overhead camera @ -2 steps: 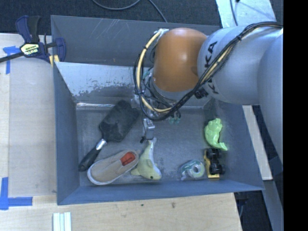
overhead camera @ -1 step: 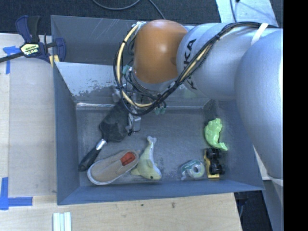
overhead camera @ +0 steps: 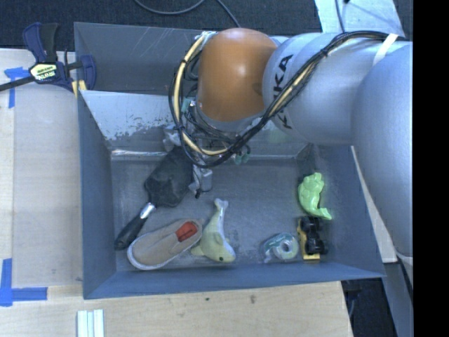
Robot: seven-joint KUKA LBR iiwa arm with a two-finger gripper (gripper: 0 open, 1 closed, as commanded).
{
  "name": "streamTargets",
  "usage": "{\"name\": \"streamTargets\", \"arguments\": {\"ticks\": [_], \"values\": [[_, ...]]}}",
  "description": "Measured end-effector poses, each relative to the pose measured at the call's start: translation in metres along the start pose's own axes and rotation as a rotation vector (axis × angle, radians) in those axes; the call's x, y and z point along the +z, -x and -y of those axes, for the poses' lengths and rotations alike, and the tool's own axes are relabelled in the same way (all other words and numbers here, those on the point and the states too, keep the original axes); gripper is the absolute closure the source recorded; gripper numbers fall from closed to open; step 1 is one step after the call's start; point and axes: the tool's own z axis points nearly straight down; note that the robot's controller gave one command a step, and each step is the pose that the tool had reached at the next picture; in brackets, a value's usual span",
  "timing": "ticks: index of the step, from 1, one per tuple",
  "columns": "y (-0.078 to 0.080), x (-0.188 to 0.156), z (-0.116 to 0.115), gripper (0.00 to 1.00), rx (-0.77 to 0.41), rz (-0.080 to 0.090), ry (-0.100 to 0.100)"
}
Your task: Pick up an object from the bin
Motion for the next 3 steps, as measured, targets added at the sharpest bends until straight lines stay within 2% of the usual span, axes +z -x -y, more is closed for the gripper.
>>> {"name": "streamTargets", "arguments": {"ticks": [1,2,3], "values": [[-0.003,0.059,0.006,0.0,-0.18,0.006,-0.002],[0.001,0.062,-0.007,1.0,-0.422,0.012,-0.002],[0.001,0.062,-0.007,1.0,-0.422,0.011,-0.002]]}}
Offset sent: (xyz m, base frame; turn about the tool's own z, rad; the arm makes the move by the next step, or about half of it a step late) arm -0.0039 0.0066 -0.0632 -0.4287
